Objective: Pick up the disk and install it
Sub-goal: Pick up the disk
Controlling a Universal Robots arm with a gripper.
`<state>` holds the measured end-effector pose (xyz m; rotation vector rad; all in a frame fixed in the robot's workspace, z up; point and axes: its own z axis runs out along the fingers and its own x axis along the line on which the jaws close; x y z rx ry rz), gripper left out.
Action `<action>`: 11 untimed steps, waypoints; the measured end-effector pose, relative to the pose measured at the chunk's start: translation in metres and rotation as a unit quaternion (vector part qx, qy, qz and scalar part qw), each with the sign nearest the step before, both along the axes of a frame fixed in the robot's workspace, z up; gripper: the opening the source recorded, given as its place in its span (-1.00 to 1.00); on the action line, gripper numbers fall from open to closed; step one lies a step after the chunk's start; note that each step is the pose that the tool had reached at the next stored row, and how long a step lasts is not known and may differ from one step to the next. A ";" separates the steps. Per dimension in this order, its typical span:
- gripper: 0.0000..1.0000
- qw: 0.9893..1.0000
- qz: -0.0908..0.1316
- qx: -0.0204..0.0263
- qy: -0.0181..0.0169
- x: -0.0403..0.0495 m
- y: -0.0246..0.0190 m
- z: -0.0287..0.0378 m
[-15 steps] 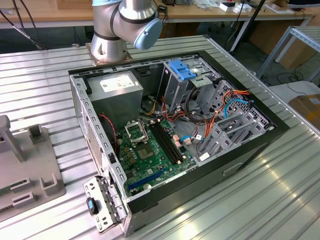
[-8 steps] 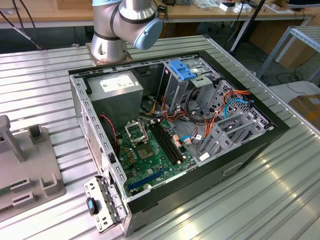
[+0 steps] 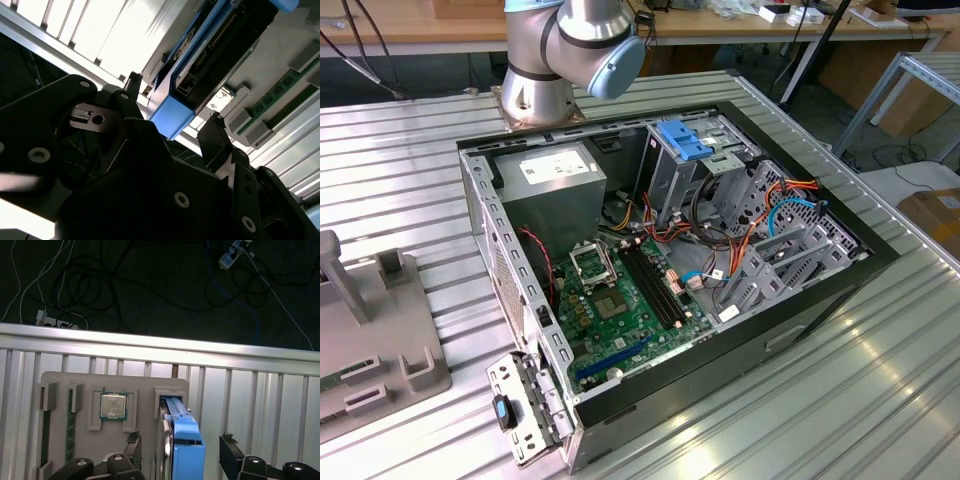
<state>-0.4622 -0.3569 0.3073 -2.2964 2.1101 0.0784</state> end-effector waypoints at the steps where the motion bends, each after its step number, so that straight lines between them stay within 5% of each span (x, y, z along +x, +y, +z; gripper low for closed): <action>1: 0.44 1.000 0.000 0.000 0.000 0.0016 0.0000 -0.0001; 11: 0.41 1.000 0.000 0.000 0.000 0.0038 -0.0001 -0.0018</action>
